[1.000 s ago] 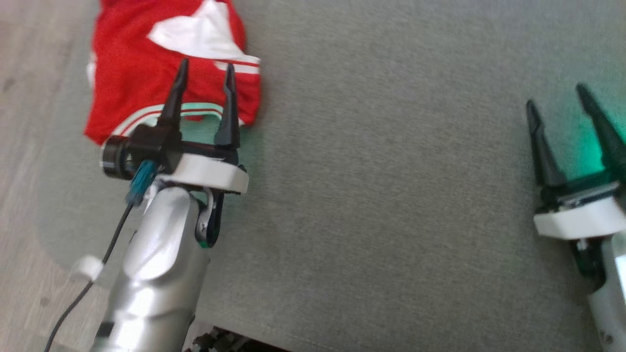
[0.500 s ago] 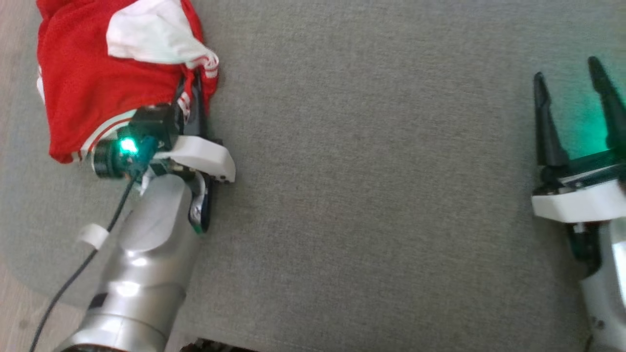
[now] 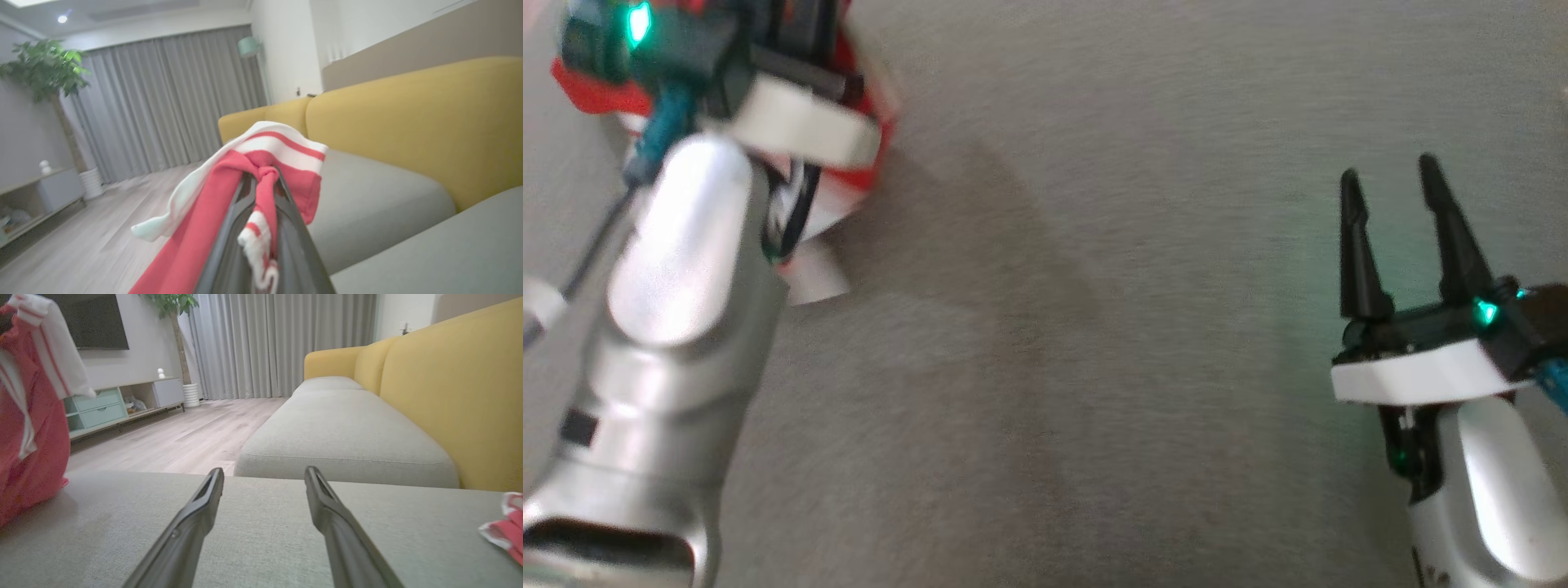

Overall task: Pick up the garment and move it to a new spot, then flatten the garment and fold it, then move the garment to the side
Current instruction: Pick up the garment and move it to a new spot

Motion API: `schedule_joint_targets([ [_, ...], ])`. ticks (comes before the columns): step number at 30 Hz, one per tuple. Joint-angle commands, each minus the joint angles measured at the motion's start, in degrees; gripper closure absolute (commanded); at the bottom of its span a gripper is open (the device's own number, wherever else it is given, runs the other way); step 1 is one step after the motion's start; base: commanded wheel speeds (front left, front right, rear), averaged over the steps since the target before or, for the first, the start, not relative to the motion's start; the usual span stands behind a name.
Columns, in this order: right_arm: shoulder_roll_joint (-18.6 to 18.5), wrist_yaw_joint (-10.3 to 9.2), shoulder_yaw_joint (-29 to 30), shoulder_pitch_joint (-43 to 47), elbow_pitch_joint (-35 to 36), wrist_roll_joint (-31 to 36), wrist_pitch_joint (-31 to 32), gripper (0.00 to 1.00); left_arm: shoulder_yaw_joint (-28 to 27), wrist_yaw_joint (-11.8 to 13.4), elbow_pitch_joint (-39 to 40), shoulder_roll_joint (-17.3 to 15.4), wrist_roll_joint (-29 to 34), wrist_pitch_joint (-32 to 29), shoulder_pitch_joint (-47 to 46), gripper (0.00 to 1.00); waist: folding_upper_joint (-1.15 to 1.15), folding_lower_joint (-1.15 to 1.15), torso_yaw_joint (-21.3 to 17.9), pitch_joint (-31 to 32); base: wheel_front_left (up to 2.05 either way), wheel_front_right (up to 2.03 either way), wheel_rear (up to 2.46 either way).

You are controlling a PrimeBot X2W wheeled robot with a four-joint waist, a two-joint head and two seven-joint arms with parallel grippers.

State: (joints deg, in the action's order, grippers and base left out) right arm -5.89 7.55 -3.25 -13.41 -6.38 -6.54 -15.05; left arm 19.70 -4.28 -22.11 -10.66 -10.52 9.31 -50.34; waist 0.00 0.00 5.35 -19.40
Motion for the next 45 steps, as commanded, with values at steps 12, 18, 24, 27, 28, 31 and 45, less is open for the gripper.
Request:
schedule_joint_targets([
  [12, 2.88, -0.06, -1.65, 4.19, 3.77, -1.71, 0.05, 0.0, 4.07, -2.43, 8.9, -2.79, -1.42, -10.86, -9.27, 1.0, 0.0, 0.0, -21.15, 10.54, 0.0, 0.0, 0.0],
  [18, 2.99, -0.06, -2.24, 4.66, 4.49, -3.48, 0.05, 0.0, 6.4, -2.63, 6.46, -2.97, -2.52, -11.4, -5.06, 1.0, 0.0, 0.0, -24.94, 7.82, 0.0, 0.0, 0.0],
  [24, 3.0, -0.06, -3.93, 4.24, 3.96, -5.4, 0.05, 0.0, 10.66, -2.86, -0.88, -2.95, -2.66, -7.08, 2.47, 0.14, 0.0, 0.0, -25.68, 3.69, 0.0, 0.0, 0.0],
  [27, 3.01, -0.06, -4.88, 4.04, 3.07, -5.91, 0.05, 0.0, 12.23, -2.6, -6.3, -1.91, -2.51, -2.54, 6.34, 0.0, 0.0, 0.0, -24.85, 2.43, 0.0, 0.0, 0.0],
  [28, 3.01, -0.06, -5.15, 4.01, 2.75, -5.98, 0.05, 0.0, 12.62, -2.21, -7.88, -1.41, -2.36, -0.85, 7.52, 0.0, 0.0, 0.0, -24.37, 2.23, 0.0, 0.0, 0.0],
  [31, 3.01, -0.06, -5.11, 4.29, 1.86, -5.8, 0.05, 0.0, 12.18, 0.12, -10.74, 1.1, -3.24, 3.7, 11.17, 0.0, 0.0, 0.0, -21.91, 2.4, 0.0, 0.0, 0.0],
  [45, 3.01, -0.06, -1.87, 10.47, -3.18, -2.79, 0.05, 0.0, -2.57, 10.07, 10.64, 5.91, -2.89, 5.67, 41.23, 0.0, 0.0, 0.0, -6.71, 13.85, 0.0, 0.0, 0.0],
])
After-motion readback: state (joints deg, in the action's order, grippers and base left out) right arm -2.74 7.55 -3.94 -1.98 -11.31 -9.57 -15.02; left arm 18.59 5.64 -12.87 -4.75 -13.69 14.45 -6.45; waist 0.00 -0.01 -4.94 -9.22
